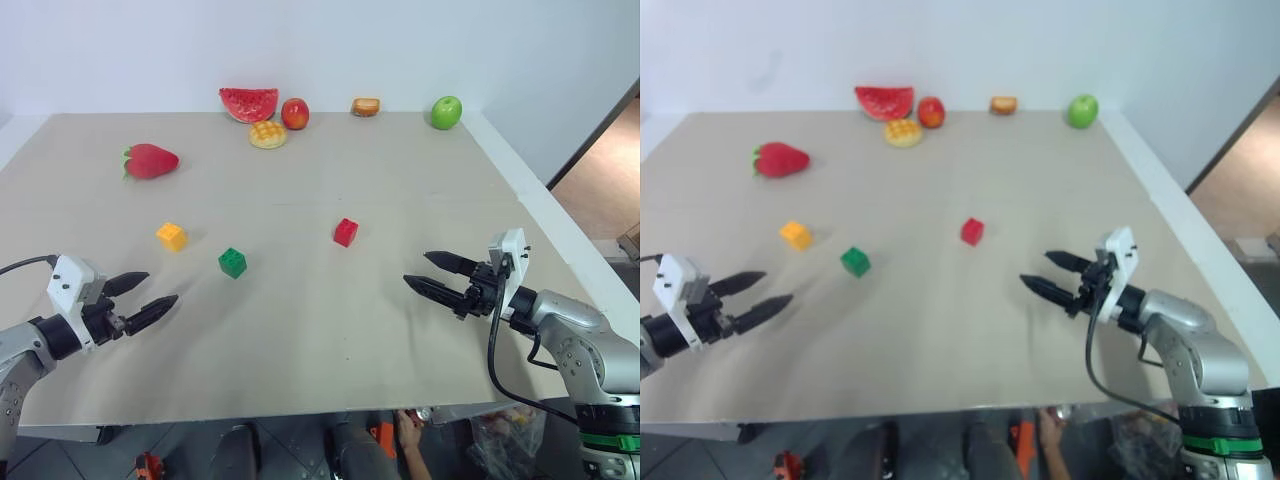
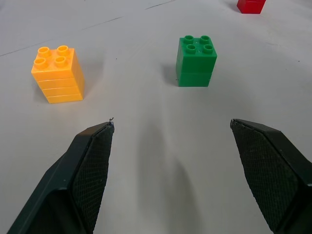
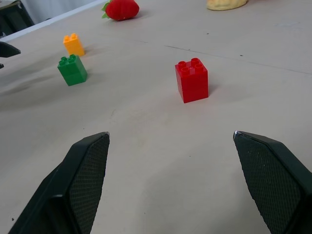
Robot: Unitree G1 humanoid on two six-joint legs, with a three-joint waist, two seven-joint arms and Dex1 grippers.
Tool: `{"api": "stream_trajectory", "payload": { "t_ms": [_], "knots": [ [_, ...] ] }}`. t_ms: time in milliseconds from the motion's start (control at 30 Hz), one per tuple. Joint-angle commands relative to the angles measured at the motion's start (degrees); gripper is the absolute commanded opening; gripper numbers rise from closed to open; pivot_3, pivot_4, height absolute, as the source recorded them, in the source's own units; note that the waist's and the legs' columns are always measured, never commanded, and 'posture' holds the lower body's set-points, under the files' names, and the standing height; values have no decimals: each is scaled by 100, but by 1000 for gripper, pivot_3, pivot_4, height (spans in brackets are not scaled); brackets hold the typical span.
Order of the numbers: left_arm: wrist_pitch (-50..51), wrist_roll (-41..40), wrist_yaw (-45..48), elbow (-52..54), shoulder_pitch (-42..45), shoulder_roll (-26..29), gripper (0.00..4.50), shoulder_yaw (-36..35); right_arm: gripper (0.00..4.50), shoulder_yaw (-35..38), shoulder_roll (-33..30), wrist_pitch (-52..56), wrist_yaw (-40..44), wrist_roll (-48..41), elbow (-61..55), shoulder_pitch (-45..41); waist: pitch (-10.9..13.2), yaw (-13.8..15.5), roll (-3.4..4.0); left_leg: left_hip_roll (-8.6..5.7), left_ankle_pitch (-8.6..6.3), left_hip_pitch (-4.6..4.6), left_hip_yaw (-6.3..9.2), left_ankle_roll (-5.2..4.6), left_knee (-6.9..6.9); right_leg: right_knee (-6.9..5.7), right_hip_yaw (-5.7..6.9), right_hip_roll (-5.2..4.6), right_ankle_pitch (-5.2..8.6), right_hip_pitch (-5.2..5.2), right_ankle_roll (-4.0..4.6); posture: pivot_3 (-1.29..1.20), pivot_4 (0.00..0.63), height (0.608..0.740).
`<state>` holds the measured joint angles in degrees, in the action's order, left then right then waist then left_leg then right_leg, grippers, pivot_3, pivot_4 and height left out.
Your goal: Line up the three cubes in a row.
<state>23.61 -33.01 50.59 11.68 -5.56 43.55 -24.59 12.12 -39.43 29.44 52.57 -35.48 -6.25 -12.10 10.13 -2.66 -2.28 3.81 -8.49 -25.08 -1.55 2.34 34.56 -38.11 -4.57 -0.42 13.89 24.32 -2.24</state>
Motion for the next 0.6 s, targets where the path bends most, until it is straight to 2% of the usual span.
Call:
{"api": "stream_trajectory", "payload": {
  "t_ms": [33, 133, 367, 500, 600],
  "knots": [
    [-10, -131, 142, -125, 387, 46, 3949, 54, 4216, 24, 173, -255, -158, 120, -132, -32, 0, 1, 0, 0, 0, 0, 0, 0, 0, 0, 0, 0, 0, 0, 0, 0, 150, 740],
    [42, -192, 195, -201, 801, -36, 3949, 287, 4216, -175, 490, -490, -402, 372, 53, -134, -4, 9, -7, 1, 2, -1, 12, -2, 4, -4, 7, 9, -3, -2, 2, 0, 150, 740],
    [-798, 133, 1088, 4, 743, 41, 3949, 826, 4216, -614, 780, -1029, -472, 1048, 855, -640, -3, -7, -4, -1, 3, -1, -9, -1, 7, -2, -12, 3, -12, 1, -9, 0, 150, 740],
    [-1433, 658, 1695, 157, 993, 149, 3949, 1660, 4216, -964, 979, -1552, -464, 1599, 1980, -1557, 0, -14, 0, 2, 4, 2, -2, -1, 5, -4, -9, 14, -14, 1, 1, 0, 150, 740],
    [-1505, 658, 1903, 148, 1355, 50, 3949, 2034, 4216, -1140, 1180, -1967, -341, 1867, 2877, -2210, 0, -13, 0, 1, 12, 1, -5, -7, 10, -3, -14, 14, -29, 0, -5, 0, 150, 740]
  ]
}}
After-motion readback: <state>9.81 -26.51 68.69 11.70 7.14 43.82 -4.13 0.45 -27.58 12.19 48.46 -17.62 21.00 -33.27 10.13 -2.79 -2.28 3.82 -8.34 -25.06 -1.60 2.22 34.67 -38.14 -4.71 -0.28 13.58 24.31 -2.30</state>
